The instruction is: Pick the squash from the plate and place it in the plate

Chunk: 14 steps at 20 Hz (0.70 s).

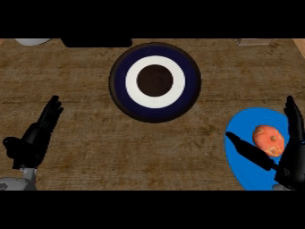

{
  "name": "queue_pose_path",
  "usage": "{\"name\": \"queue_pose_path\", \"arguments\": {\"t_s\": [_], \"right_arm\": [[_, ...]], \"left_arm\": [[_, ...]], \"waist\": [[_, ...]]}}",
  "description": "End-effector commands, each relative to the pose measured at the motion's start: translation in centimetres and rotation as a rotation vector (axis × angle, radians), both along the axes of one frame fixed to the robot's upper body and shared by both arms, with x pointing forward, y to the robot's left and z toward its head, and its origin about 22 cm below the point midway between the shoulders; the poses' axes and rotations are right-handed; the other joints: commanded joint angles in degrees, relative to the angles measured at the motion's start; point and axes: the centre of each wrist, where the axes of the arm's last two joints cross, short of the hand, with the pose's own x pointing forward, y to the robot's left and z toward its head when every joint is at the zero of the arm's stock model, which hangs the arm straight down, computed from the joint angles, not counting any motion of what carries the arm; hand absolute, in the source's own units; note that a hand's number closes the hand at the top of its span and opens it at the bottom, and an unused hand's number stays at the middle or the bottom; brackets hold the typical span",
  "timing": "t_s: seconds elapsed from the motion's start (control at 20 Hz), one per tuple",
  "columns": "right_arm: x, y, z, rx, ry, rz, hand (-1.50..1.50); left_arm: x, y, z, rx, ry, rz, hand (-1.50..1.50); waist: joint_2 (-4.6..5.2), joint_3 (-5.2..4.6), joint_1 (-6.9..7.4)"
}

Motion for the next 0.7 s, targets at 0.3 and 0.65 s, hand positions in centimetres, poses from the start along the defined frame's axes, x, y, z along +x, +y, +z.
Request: {"name": "queue_pose_path", "arguments": {"t_s": [0.3, 0.65], "right_arm": [[-3.5, -3.4, 3.7, -0.239, 0.477, -0.051, -1.5], [-2.7, -2.5, 8.0, -0.218, 0.7, -0.015, -1.5]], "left_arm": [[0.0, -0.3, -0.8, -0.011, -0.002, 0.007, 0.0], [1.3, 1.4, 0.3, -0.024, 0.011, -0.024, 0.0]], "waist": [[0.05, -0.2, -0.01], [0.17, 0.04, 0.55]]}}
